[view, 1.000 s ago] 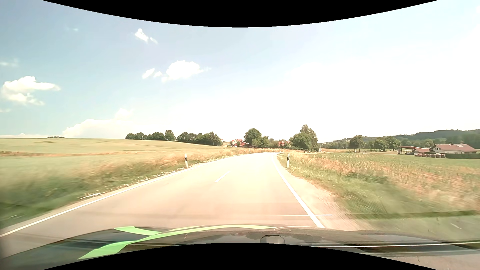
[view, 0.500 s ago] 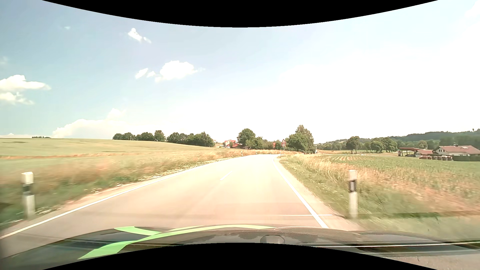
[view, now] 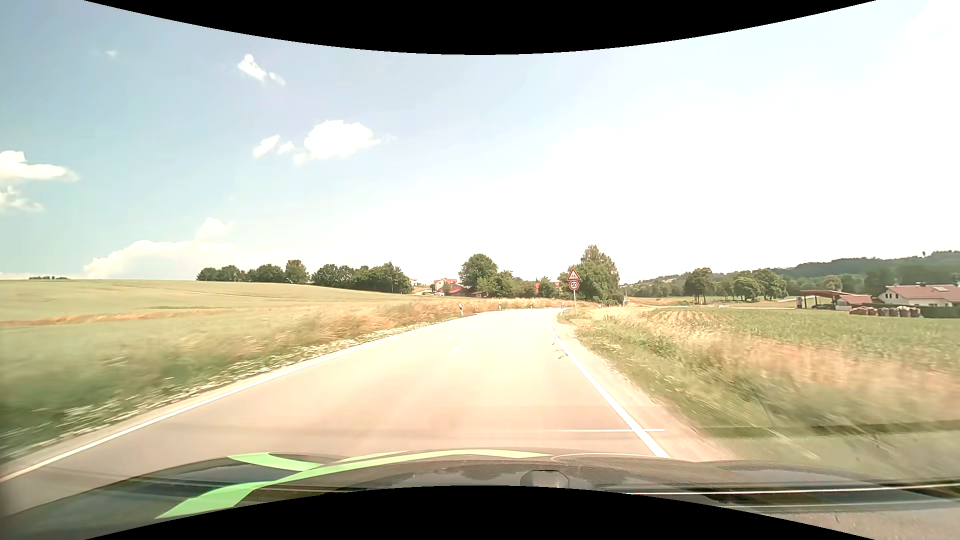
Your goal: Follow the waypoints while adhering to traffic rules and regulations
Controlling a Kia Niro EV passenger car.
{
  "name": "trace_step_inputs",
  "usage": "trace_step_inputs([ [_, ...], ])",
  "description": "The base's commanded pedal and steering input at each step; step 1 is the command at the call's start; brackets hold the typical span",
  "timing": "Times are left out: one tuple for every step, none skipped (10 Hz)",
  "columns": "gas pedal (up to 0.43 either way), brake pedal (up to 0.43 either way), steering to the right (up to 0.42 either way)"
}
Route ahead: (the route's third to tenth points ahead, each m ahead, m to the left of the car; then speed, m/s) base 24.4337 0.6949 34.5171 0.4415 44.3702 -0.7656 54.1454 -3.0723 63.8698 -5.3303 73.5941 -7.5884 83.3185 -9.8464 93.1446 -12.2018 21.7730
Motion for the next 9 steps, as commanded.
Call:
trace_step_inputs([
  [0.177,0.0,0.012],
  [0.197,0.0,0.013],
  [0.228,0.0,0.014],
  [0.248,0.0,0.016],
  [0.26,0.0,0.016],
  [0.26,0.0,0.016],
  [0.268,0.0,0.016],
  [0.268,0.0,0.016],
  [0.268,0.0,0.016],
])
